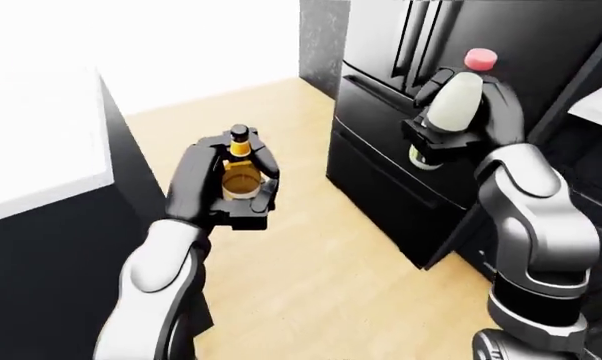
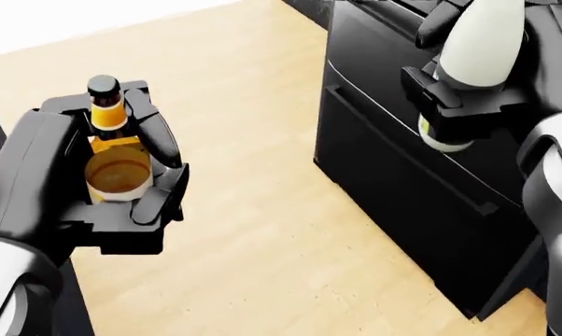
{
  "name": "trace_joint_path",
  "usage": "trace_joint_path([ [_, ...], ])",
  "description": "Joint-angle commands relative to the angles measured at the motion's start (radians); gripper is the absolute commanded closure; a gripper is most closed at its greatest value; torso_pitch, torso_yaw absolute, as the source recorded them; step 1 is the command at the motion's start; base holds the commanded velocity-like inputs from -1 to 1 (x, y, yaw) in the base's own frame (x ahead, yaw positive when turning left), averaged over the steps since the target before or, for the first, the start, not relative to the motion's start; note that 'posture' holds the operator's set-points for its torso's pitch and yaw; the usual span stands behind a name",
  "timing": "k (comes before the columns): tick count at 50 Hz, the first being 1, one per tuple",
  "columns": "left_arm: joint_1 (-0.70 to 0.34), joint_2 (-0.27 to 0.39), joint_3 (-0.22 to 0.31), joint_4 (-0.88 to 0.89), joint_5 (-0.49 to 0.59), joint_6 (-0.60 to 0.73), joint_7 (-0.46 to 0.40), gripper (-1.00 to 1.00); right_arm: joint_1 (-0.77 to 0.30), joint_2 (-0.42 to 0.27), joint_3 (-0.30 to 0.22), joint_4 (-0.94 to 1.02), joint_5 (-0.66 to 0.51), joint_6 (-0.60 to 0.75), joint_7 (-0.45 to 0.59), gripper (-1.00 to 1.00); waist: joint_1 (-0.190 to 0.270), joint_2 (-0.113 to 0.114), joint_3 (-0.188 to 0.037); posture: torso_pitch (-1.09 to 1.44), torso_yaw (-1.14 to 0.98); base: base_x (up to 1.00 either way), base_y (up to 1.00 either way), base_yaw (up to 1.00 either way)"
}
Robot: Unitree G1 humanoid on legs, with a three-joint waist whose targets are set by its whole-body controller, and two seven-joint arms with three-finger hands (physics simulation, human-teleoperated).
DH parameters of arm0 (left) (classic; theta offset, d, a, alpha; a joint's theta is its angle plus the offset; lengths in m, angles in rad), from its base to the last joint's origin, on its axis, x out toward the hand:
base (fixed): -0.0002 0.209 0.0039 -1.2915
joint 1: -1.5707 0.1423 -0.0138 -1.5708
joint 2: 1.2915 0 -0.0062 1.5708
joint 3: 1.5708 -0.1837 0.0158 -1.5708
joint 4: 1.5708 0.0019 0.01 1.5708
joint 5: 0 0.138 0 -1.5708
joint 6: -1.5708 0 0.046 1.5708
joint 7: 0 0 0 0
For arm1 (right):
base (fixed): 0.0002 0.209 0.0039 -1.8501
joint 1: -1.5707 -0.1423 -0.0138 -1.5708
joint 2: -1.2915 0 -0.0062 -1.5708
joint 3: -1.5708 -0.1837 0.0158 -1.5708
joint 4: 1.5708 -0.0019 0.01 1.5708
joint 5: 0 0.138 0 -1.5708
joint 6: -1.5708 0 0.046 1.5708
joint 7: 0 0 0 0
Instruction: Move the drinks to the dining counter.
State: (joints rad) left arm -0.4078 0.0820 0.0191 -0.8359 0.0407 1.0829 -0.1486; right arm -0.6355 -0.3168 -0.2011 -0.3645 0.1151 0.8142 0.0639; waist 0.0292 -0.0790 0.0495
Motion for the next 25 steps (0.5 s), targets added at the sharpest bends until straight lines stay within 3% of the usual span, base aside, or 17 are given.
trace_joint_path([
  [1,-0.038,0.006,0.021,-0.045,0.000,-0.058,0.015,1.00,-0.043,-0.007,-0.002,-0.051,0.001,-0.022,0.001,1.00,0.006,0.007,-0.027,0.00,0.00,0.00,0.00,1.00],
  [3,-0.046,0.010,0.025,-0.053,-0.005,-0.046,0.017,1.00,-0.046,-0.008,-0.004,-0.064,0.000,-0.009,0.003,1.00,-0.002,0.037,-0.012,0.00,0.00,0.00,0.00,1.00],
  [6,-0.048,0.014,0.031,-0.058,-0.013,-0.040,0.020,1.00,-0.050,-0.008,-0.003,-0.082,-0.001,0.009,0.003,1.00,-0.011,0.093,-0.018,0.00,0.00,0.00,0.00,1.00],
  [7,-0.050,0.016,0.035,-0.059,-0.016,-0.037,0.020,1.00,-0.053,-0.008,-0.003,-0.084,-0.002,0.012,0.003,1.00,-0.012,0.119,-0.024,0.00,0.00,0.00,0.00,1.00],
  [8,-0.048,0.017,0.036,-0.060,-0.019,-0.039,0.022,1.00,-0.052,-0.007,-0.002,-0.086,-0.002,0.012,0.004,1.00,-0.008,0.160,-0.041,0.00,0.00,0.00,0.00,1.00],
  [9,-0.046,0.018,0.037,-0.063,-0.021,-0.038,0.022,1.00,-0.050,-0.006,-0.001,-0.087,-0.003,0.010,0.004,1.00,0.000,0.133,-0.025,0.00,0.00,0.00,0.00,1.00],
  [10,-0.045,0.019,0.039,-0.062,-0.023,-0.039,0.023,1.00,-0.049,-0.005,-0.001,-0.091,-0.004,0.012,0.005,1.00,-0.005,0.145,-0.025,0.00,0.00,0.00,0.00,1.00],
  [13,-0.046,0.023,0.042,-0.068,-0.031,-0.033,0.027,1.00,-0.061,-0.010,-0.005,-0.110,-0.001,0.038,0.005,1.00,0.019,0.108,-0.035,0.00,0.00,0.00,0.00,1.00],
  [17,-0.045,0.025,0.042,-0.078,-0.036,-0.025,0.032,1.00,-0.060,-0.012,-0.008,-0.103,-0.002,0.025,0.009,1.00,0.011,0.068,-0.013,0.00,0.00,0.00,0.00,1.00],
  [21,-0.047,0.029,0.046,-0.080,-0.043,-0.023,0.035,1.00,-0.070,-0.016,-0.010,-0.122,0.004,0.049,0.006,1.00,-0.001,0.027,-0.012,0.00,0.00,0.00,0.00,1.00],
  [23,-0.052,0.031,0.049,-0.080,-0.045,-0.018,0.036,1.00,-0.073,-0.017,-0.010,-0.128,0.005,0.057,0.005,1.00,-0.002,-0.013,-0.022,0.00,0.00,0.00,0.00,1.00],
  [24,-0.053,0.032,0.050,-0.081,-0.047,-0.017,0.036,1.00,-0.074,-0.017,-0.011,-0.129,0.006,0.059,0.004,1.00,-0.010,-0.056,-0.040,0.00,0.00,0.00,0.00,1.00],
  [25,-0.057,0.035,0.055,-0.081,-0.050,-0.013,0.036,1.00,-0.076,-0.018,-0.010,-0.132,0.006,0.063,0.002,1.00,-0.012,-0.004,-0.021,0.00,0.00,0.00,0.00,1.00],
])
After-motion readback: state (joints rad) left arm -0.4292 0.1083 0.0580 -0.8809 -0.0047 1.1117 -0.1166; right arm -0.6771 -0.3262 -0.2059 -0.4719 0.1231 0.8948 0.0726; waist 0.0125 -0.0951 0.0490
